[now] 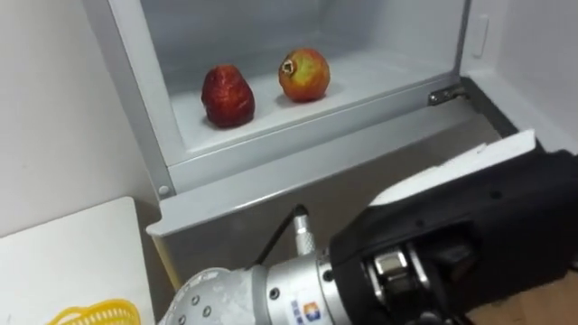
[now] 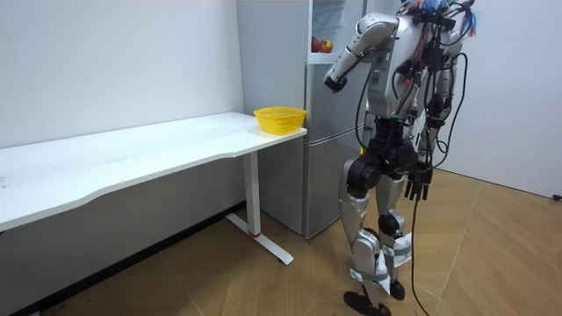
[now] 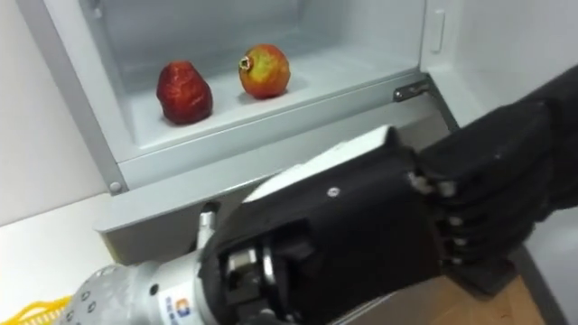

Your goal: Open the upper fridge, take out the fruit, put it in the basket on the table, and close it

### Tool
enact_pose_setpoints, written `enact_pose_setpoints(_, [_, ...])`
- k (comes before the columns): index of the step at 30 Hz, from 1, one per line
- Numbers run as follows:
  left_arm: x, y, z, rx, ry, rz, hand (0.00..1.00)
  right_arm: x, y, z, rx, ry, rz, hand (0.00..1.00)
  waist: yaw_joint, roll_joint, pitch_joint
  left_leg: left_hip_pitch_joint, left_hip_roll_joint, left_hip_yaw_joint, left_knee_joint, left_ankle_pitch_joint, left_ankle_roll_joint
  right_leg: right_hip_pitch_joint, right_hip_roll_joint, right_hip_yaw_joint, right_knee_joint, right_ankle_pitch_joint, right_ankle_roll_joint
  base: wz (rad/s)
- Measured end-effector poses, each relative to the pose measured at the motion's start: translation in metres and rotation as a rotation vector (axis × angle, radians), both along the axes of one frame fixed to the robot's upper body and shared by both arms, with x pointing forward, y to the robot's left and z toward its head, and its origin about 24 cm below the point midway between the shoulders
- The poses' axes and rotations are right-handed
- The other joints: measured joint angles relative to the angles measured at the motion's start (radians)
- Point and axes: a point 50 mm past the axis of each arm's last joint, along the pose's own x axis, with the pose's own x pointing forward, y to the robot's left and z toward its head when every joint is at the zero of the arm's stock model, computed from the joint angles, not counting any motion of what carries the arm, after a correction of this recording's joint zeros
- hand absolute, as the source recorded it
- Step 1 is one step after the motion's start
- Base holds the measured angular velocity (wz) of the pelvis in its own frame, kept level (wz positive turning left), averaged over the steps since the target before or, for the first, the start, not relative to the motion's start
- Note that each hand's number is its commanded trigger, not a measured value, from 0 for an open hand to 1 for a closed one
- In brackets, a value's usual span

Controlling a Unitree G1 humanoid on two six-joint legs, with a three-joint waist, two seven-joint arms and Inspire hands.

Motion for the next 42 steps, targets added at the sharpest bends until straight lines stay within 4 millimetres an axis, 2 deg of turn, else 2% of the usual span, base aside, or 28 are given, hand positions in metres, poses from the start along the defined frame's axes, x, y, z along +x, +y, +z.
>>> enact_pose_setpoints(6, [-0.003, -0.010, 0.002, -0.001, 0.003, -0.039, 0.00, 0.001, -0.001, 0.000, -0.008, 0.004, -0.008, 0.00, -0.040, 0.008, 0.0043, 0.002, 0.002, -0.003, 0.000, 0.000, 0.000, 0.001, 0.002, 0.002, 0.000, 0.000, -0.001, 0.00])
enact_pose_setpoints(12, [-0.003, -0.024, 0.004, 0.009, 0.003, -0.075, 0.00, -0.003, 0.000, -0.001, 0.004, 0.012, -0.040, 0.00, -0.054, 0.020, 0.0112, 0.011, 0.001, 0.005, 0.000, 0.000, 0.000, 0.000, 0.003, 0.014, -0.006, 0.002, -0.003, -0.04])
enact_pose_setpoints(13, [-0.003, -0.026, 0.004, 0.010, 0.007, -0.080, 0.00, -0.003, 0.000, -0.001, 0.004, 0.015, -0.034, 0.00, -0.062, 0.024, 0.0087, 0.011, 0.001, 0.006, 0.000, 0.000, 0.000, 0.001, 0.003, 0.014, -0.015, 0.002, -0.003, -0.06])
enact_pose_setpoints(18, [-0.002, -0.034, 0.005, -0.001, 0.031, -0.085, 0.00, -0.003, 0.001, -0.001, 0.004, 0.016, -0.024, 0.00, -0.066, 0.035, 0.0060, 0.017, 0.004, 0.022, -0.002, 0.000, 0.000, 0.002, 0.007, 0.029, -0.012, 0.003, -0.005, -0.10])
enact_pose_setpoints(24, [-0.003, -0.036, 0.004, 0.009, 0.018, -0.079, 0.00, -0.002, 0.003, -0.002, 0.013, 0.012, -0.031, 0.00, -0.068, 0.033, 0.0076, 0.019, 0.008, 0.020, -0.002, 0.000, 0.000, 0.001, 0.013, 0.035, -0.013, 0.005, -0.008, -0.08])
enact_pose_setpoints(30, [0.002, -0.031, 0.000, 0.040, 0.015, -0.049, 0.00, 0.007, 0.004, 0.000, 0.020, -0.005, -0.017, 0.00, -0.060, 0.013, 0.0199, 0.016, 0.008, 0.022, -0.005, 0.000, -0.001, -0.001, 0.013, 0.038, -0.012, 0.005, -0.008, -0.06])
enact_pose_setpoints(32, [0.006, -0.026, -0.005, 0.066, 0.011, -0.015, 0.00, 0.007, 0.002, 0.000, 0.013, -0.008, -0.021, 0.00, -0.050, 0.012, 0.0195, 0.017, 0.007, 0.021, -0.007, 0.000, -0.001, 0.000, 0.012, 0.036, -0.012, 0.005, -0.008, 0.00])
enact_pose_setpoints(36, [0.013, -0.009, -0.012, 0.086, 0.002, 0.077, 0.00, 0.004, 0.000, 0.000, 0.010, -0.011, -0.044, 0.00, -0.005, 0.010, 0.0181, 0.017, 0.007, 0.018, -0.008, 0.000, -0.001, 0.002, 0.011, 0.020, -0.012, 0.005, -0.008, 0.06])
enact_pose_setpoints(38, [0.015, 0.000, -0.009, 0.087, -0.025, 0.116, 0.00, 0.003, 0.000, 0.000, 0.011, -0.009, -0.038, 0.00, 0.017, 0.009, 0.0175, 0.016, 0.007, 0.000, -0.010, 0.000, -0.001, 0.005, 0.011, 0.009, -0.012, 0.005, -0.008, 0.18])
enact_pose_setpoints(39, [0.017, 0.006, -0.007, 0.082, -0.036, 0.143, 0.00, 0.003, 0.000, 0.000, 0.011, -0.010, -0.032, 0.00, 0.040, 0.008, 0.0170, 0.016, 0.007, -0.008, -0.012, 0.000, -0.001, 0.007, 0.011, 0.000, -0.012, 0.005, -0.008, 0.09])
enact_pose_setpoints(42, [0.019, 0.023, 0.000, 0.042, -0.060, 0.206, 0.00, 0.002, 0.000, 0.000, 0.015, -0.019, -0.031, 0.00, 0.080, 0.003, 0.0143, 0.015, 0.007, -0.014, -0.012, 0.000, -0.001, 0.009, 0.010, -0.016, -0.012, 0.005, -0.008, 0.14])
